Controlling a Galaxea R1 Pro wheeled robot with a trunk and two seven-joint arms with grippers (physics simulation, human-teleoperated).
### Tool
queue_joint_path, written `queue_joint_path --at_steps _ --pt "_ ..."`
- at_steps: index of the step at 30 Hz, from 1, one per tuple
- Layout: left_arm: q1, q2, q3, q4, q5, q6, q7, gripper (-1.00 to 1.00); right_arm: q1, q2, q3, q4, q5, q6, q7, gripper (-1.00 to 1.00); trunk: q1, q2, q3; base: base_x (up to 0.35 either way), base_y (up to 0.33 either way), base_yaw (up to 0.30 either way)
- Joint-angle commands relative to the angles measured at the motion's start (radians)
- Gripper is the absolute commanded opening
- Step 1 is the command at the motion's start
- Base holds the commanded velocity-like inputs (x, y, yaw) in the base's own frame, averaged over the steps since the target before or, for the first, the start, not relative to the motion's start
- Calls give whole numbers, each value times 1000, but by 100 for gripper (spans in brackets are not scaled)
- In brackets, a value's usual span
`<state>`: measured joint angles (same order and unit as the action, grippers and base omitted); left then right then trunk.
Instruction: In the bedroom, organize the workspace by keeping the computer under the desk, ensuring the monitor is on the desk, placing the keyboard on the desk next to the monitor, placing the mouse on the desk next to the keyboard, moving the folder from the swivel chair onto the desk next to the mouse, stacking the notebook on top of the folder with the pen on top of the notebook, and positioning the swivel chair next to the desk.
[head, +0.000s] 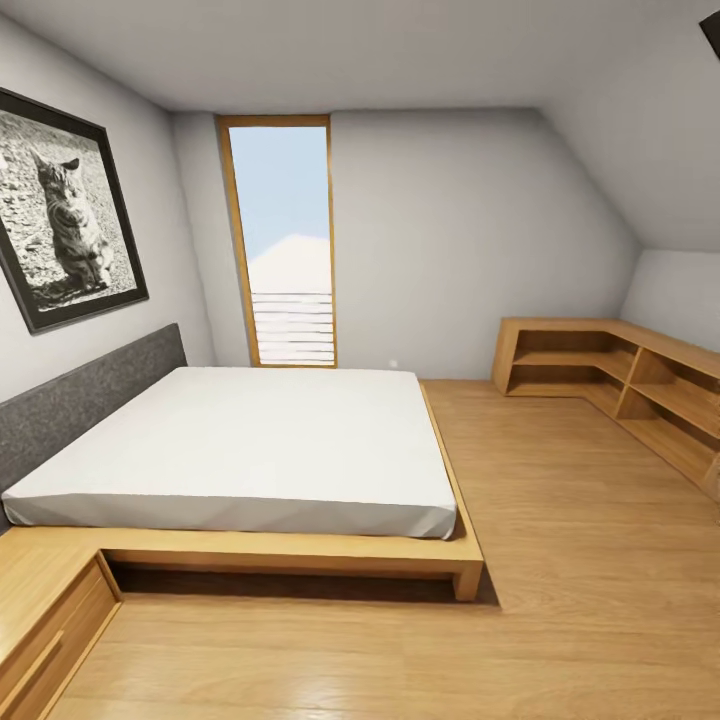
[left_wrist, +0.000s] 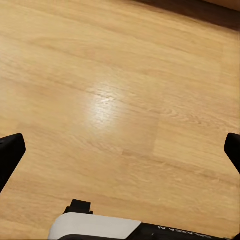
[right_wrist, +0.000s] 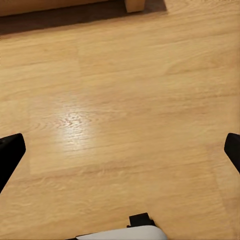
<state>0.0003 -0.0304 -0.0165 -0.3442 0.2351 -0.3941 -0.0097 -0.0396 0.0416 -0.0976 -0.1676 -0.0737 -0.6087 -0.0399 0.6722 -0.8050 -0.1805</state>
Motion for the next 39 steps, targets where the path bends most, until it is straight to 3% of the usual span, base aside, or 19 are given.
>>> queue_joint_path --at_steps 1,17,39 --pt "0 0 -2 -1 8 -2 -1 100 -1 0 -4 0 -3 -3 3 100 0 -1 -1 0 0 -5" --pt "0 1 -2 -1 7 -2 -1 100 -1 1 -9 0 -7 -4 2 100 0 -1 -1 0 0 -15" --pt "0 1 0 -1 9 -2 -1 100 -1 0 -8 0 -8 -5 3 100 0 -1 -1 0 0 -238"
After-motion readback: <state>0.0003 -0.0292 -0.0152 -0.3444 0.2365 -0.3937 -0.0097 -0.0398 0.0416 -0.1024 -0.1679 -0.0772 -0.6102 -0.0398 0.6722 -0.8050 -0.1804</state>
